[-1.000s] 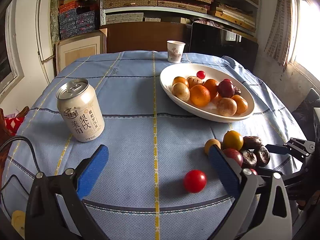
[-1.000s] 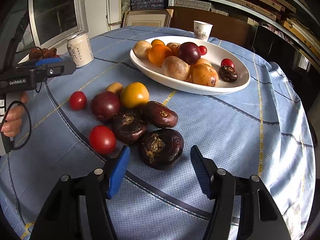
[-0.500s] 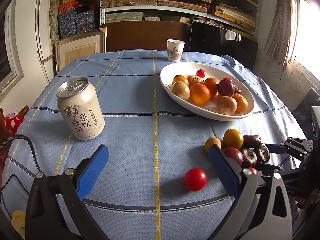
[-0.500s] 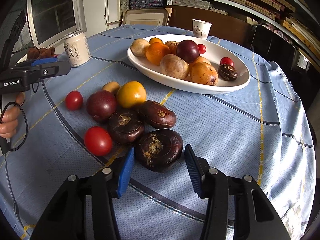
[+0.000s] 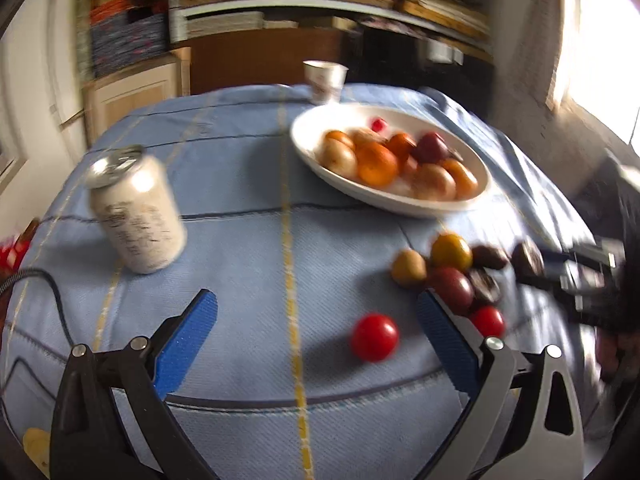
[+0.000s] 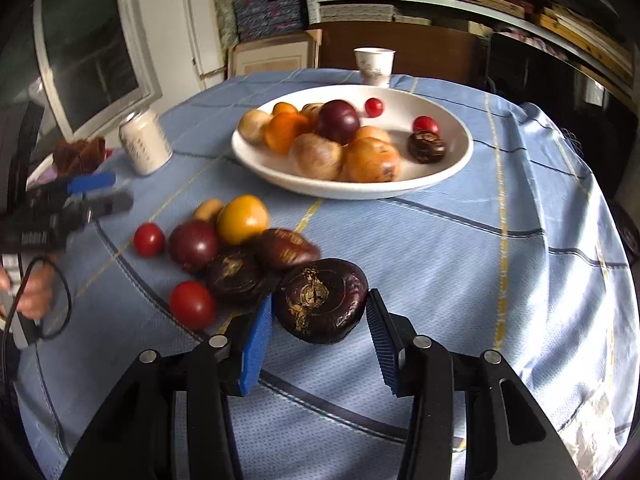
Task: Organize fruits
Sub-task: 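Grasp a red tomato with the left gripper while the right gripper grasps a dark brown fruit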
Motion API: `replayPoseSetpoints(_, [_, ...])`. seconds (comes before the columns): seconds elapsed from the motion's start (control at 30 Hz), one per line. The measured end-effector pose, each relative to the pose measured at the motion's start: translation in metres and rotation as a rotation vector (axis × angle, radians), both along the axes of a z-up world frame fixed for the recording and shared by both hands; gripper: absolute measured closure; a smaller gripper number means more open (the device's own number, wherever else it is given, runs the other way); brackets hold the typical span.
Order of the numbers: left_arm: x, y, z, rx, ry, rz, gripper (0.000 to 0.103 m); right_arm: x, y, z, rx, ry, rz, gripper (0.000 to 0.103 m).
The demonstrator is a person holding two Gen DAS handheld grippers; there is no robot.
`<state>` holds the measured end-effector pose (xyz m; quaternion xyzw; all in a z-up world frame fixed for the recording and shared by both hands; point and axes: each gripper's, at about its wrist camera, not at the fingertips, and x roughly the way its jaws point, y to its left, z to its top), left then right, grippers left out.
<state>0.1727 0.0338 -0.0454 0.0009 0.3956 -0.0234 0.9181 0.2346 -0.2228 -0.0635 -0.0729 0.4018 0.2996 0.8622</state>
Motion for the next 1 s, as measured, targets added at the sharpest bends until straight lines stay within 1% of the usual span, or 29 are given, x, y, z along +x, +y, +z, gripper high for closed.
replayPoseSetpoints(0.07, [-0.005,-0.015,-0.002,0.052,-0.015,-0.063,0.005,0.004,-0.005,-0.001,0.025,0.031,-0.007,0.055])
replayPoseSetpoints(0.1, [-0.009,-0.023,-0.002,0.073,-0.029,-0.097,0.013,0.005,-0.006,-0.002,0.039,0.048,-0.007,0.055])
replayPoseSetpoints(0.13, [-0.011,-0.027,-0.002,0.076,-0.033,-0.13,0.027,0.006,-0.006,-0.003,0.049,0.06,-0.008,0.055])
replayPoseSetpoints(0.17, [-0.012,-0.03,-0.003,0.066,-0.026,-0.152,0.031,0.006,-0.006,-0.003,0.047,0.061,-0.008,0.055])
replayPoseSetpoints(0.23, [-0.01,-0.031,-0.007,0.04,0.002,-0.177,0.044,0.006,-0.005,-0.004,0.033,0.053,-0.01,0.055])
replayPoseSetpoints(0.3, [-0.009,-0.034,-0.013,0.056,0.031,-0.177,0.047,0.006,-0.004,-0.004,0.027,0.05,-0.008,0.055])
replayPoseSetpoints(0.4, [-0.008,-0.036,-0.016,0.051,0.046,-0.188,0.055,0.005,-0.003,-0.004,0.023,0.045,-0.008,0.055])
replayPoseSetpoints(0.47, [-0.007,-0.036,-0.018,0.058,0.053,-0.174,0.056,0.005,-0.003,-0.004,0.022,0.05,-0.006,0.055])
replayPoseSetpoints(0.53, [-0.004,-0.036,-0.02,0.074,0.057,-0.154,0.06,0.005,-0.003,-0.005,0.022,0.054,-0.005,0.055])
replayPoseSetpoints(0.8, [0.005,-0.028,-0.028,0.066,0.101,-0.112,0.062,0.004,-0.001,-0.006,0.011,0.049,-0.004,0.055])
replayPoseSetpoints(0.87, [0.006,-0.025,-0.029,0.058,0.104,-0.104,0.065,0.004,-0.001,-0.005,0.011,0.047,-0.002,0.055])
replayPoseSetpoints(1.0, [0.01,-0.021,-0.031,0.057,0.114,-0.082,0.073,0.004,-0.001,-0.005,0.011,0.047,0.001,0.055])
